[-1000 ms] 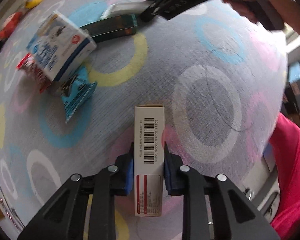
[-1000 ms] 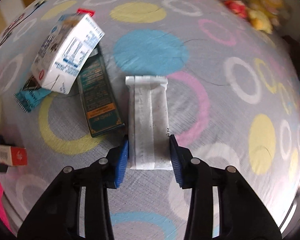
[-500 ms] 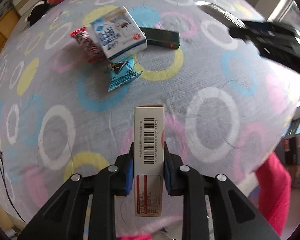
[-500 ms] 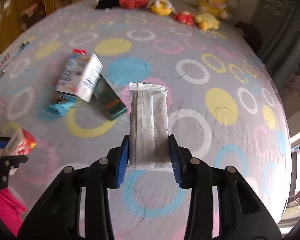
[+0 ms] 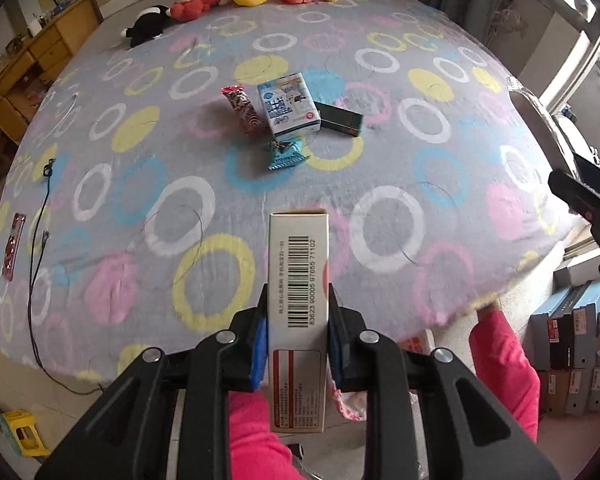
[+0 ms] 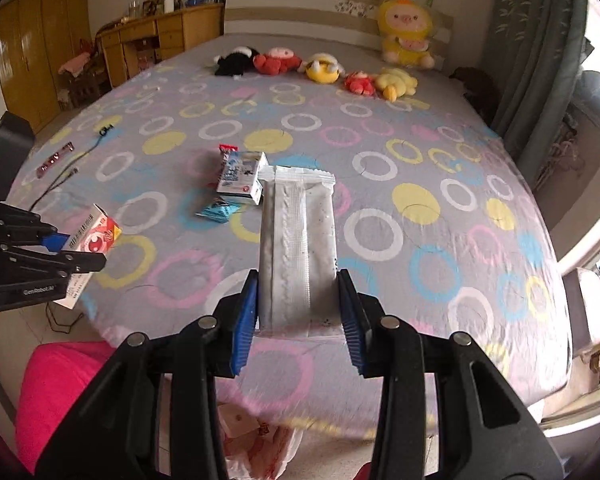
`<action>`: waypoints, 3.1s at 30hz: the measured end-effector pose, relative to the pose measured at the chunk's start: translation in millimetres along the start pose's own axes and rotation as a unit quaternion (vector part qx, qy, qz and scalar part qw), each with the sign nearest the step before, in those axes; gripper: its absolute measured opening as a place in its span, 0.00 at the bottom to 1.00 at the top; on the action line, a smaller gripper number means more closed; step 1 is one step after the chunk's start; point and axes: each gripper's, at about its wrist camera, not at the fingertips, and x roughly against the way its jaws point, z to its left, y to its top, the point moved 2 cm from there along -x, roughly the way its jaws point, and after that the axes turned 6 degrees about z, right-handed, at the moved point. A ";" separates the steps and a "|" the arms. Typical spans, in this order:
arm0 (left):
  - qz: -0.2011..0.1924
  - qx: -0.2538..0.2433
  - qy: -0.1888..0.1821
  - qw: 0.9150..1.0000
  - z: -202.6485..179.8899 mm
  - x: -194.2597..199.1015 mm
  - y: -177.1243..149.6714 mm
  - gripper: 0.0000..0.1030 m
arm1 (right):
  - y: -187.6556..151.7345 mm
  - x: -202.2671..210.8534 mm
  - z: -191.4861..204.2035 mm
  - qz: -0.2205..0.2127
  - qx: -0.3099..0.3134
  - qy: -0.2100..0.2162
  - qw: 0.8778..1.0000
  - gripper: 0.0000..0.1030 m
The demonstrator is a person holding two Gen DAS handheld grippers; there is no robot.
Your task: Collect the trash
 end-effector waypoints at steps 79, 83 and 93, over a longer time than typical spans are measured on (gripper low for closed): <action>0.221 0.007 -0.069 0.973 -115.1 -238.1 -142.8 0.23 | -257.1 -153.1 47.5 0.215 -0.061 0.052 0.973 0.37; 0.230 0.003 -0.062 0.971 -119.2 -243.6 -138.5 0.23 | -262.8 -162.8 45.7 0.224 -0.070 0.056 0.970 0.37; 0.267 0.010 -0.063 0.962 -119.5 -271.2 -136.1 0.23 | -277.3 -184.5 37.1 0.247 -0.068 0.065 0.964 0.37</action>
